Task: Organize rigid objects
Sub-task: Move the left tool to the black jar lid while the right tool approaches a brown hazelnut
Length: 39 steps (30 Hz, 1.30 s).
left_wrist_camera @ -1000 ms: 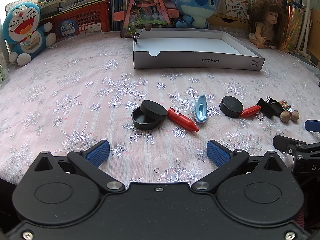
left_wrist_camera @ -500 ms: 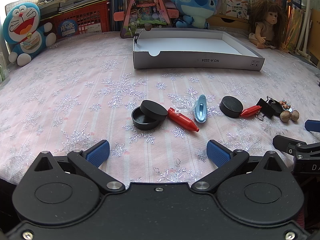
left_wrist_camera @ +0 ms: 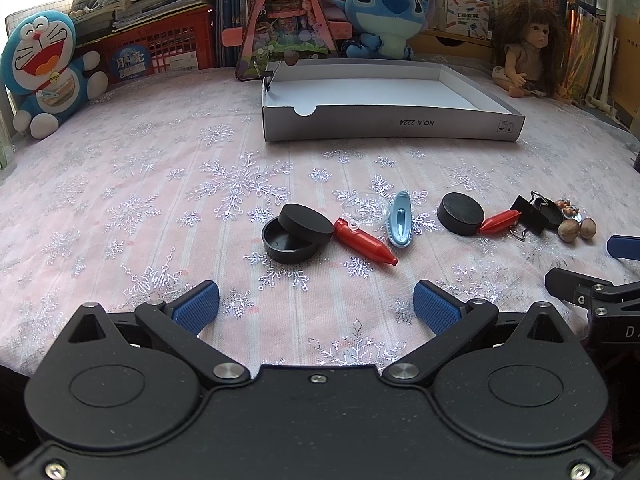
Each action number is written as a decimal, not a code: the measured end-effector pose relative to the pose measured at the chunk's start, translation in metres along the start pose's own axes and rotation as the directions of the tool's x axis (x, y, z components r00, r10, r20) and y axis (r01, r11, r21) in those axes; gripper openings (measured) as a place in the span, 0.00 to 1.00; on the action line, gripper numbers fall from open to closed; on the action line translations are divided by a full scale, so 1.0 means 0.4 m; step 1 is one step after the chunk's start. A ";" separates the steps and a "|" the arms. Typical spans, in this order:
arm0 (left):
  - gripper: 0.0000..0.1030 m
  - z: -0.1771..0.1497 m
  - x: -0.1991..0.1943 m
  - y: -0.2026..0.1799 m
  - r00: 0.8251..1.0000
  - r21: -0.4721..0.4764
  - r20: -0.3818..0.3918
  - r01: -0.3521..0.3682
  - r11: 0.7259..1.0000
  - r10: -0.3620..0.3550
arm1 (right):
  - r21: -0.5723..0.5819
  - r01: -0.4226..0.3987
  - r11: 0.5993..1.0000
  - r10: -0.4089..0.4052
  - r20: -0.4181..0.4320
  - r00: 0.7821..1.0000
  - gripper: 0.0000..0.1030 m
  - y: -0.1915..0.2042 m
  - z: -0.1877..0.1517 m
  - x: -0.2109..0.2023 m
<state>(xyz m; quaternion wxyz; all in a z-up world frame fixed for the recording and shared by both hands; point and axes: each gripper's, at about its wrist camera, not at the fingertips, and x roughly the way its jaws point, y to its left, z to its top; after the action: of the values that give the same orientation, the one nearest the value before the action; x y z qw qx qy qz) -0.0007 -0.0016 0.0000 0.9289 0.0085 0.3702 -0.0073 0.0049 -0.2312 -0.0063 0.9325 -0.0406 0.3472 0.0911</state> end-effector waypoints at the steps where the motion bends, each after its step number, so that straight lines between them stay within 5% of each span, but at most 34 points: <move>1: 1.00 0.001 0.000 0.000 1.000 0.000 0.001 0.000 1.000 0.000 | 0.000 -0.001 1.000 0.001 0.000 1.000 1.00 0.000 -0.001 -0.001; 8: 1.00 0.006 -0.007 0.021 0.997 0.001 0.034 0.070 0.998 -0.070 | 0.020 -0.020 1.000 0.018 0.069 0.997 1.00 -0.021 -0.002 -0.017; 13: 0.97 0.019 -0.028 0.033 0.992 0.019 0.107 0.067 0.998 -0.068 | 0.034 -0.009 0.999 0.005 0.133 0.991 0.89 -0.040 0.006 -0.035; 24: 0.49 0.055 -0.025 0.059 0.986 0.025 0.143 0.085 0.996 -0.088 | -0.032 -0.074 0.997 0.078 0.166 0.983 0.42 -0.017 0.004 -0.049; 39: 0.39 0.051 0.012 0.045 0.988 0.099 0.129 0.076 0.992 -0.088 | -0.025 -0.041 0.999 0.043 0.111 0.993 0.39 -0.024 0.008 0.001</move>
<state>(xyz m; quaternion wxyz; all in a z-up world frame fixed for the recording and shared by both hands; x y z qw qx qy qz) 0.0169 0.0159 0.0117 0.9489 0.0364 0.3069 -0.0634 0.0093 -0.2401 -0.0042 0.9477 -0.0389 0.2945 0.1169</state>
